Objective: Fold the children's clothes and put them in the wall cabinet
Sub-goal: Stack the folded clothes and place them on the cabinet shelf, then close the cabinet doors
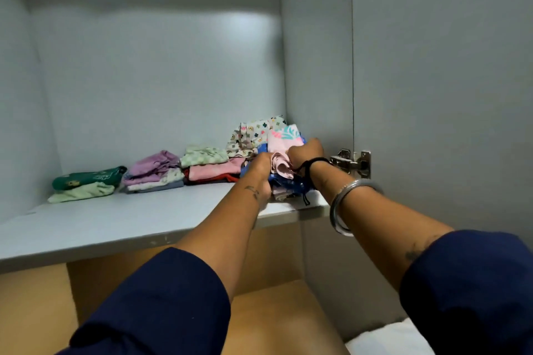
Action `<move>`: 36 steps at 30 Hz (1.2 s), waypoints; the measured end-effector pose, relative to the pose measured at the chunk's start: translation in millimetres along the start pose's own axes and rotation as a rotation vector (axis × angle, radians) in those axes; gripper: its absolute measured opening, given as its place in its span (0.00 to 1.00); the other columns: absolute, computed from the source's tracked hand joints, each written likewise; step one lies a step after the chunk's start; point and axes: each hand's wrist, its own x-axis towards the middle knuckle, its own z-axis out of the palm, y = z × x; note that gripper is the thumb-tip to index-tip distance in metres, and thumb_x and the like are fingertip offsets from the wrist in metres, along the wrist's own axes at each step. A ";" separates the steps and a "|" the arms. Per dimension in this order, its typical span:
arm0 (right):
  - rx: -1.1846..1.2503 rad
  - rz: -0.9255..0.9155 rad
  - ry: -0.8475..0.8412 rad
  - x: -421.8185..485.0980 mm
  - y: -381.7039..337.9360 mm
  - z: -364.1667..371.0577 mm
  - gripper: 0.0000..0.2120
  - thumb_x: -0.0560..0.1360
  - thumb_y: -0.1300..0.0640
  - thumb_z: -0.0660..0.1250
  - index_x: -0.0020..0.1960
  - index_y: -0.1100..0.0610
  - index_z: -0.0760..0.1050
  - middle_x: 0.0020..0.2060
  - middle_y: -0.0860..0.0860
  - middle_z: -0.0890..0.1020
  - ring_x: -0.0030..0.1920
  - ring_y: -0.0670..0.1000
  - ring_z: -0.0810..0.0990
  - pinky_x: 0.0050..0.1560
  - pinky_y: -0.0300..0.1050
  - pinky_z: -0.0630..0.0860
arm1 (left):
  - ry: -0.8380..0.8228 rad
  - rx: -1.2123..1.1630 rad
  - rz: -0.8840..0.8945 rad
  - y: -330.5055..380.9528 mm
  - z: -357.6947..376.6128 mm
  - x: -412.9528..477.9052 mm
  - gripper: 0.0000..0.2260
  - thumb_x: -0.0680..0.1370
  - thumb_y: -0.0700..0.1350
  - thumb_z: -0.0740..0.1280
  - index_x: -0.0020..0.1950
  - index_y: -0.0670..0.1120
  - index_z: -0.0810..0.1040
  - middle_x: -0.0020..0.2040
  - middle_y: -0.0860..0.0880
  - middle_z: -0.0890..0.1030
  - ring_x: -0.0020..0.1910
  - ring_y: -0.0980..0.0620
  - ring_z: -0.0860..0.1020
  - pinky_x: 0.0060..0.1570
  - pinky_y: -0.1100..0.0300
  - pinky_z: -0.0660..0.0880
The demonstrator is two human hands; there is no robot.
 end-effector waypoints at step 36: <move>-0.365 -2.128 -0.081 -532.4 -342.0 106.3 0.23 0.77 0.42 0.51 0.59 0.54 0.75 0.62 0.54 0.74 0.68 0.57 0.66 0.72 0.60 0.54 | 1.490 0.998 0.782 35.6 -361.3 -522.7 0.23 0.78 0.49 0.66 0.67 0.37 0.69 0.65 0.36 0.73 0.65 0.36 0.71 0.64 0.46 0.67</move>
